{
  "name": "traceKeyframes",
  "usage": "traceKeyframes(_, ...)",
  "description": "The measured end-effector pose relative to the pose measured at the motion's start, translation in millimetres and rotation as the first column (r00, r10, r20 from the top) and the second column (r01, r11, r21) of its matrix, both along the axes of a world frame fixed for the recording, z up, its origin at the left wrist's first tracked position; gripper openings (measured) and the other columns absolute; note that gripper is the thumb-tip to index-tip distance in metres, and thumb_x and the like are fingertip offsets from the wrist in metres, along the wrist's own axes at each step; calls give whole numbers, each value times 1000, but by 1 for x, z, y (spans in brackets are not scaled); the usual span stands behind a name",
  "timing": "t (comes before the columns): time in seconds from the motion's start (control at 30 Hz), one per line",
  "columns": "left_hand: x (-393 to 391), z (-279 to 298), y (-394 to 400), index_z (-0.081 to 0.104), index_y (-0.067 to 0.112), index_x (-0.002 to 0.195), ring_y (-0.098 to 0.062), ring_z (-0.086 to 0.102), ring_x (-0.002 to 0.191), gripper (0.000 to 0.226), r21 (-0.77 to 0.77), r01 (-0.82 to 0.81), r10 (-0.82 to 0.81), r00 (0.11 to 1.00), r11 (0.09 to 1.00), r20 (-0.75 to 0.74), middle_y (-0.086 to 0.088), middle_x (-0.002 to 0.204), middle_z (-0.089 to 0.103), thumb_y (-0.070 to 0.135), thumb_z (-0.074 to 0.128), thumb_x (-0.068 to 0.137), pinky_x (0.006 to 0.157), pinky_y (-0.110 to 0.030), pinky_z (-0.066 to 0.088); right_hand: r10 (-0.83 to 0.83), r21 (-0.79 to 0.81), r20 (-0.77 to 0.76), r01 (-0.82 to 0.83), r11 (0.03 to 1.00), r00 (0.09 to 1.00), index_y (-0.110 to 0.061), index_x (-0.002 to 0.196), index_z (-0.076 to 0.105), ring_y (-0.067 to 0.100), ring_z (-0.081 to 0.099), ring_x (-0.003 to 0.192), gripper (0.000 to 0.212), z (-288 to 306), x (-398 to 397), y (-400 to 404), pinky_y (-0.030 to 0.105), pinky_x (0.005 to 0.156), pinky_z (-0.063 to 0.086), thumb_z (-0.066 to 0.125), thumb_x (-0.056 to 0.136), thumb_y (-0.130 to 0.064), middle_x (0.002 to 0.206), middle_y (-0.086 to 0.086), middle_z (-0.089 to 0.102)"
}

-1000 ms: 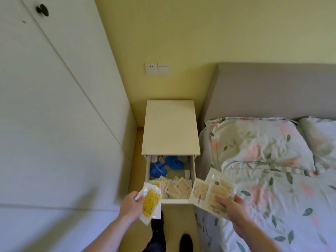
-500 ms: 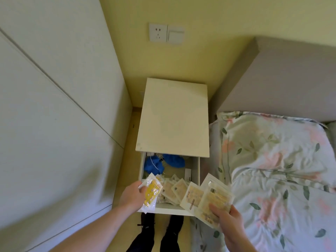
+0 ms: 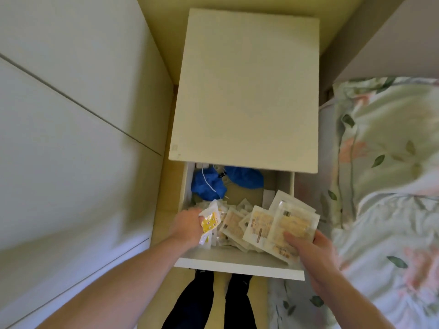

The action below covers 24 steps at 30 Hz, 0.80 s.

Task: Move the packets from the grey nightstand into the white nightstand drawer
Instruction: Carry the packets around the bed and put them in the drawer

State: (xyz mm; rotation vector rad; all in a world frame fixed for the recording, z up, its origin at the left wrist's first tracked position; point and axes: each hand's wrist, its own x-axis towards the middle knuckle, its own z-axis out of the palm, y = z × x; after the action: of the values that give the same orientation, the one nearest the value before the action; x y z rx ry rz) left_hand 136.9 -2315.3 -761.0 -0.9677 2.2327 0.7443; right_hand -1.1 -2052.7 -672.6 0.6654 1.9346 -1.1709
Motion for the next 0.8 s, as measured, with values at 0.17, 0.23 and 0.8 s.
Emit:
traceKeyframes(0.17,2,2,1,63,18,118,-23,67,98,20,-106,248,-226,958,963,178,-3,109,69,23,58,100,67,-29,46,13,-26,11,-13,1000,1000,-21,106,72,19,77,90,24,-5,4,2,38,78,61,80,87,-9,95,-5,80)
traceKeyframes(0.23,-4,10,4,66,19,111,-23,67,97,16,-139,316,-284,936,939,209,-2,108,69,18,58,97,67,-29,45,20,-22,13,-20,1000,1000,-22,106,72,18,78,89,25,-3,5,5,39,80,61,80,87,-9,94,-7,80)
traceKeyframes(0.8,-3,7,5,70,18,113,-20,69,98,19,-186,581,-473,778,793,414,-2,109,70,25,64,97,75,-30,53,37,-33,-9,-37,999,999,-20,105,72,23,77,91,25,-6,4,29,45,87,60,80,86,-8,96,-3,80)
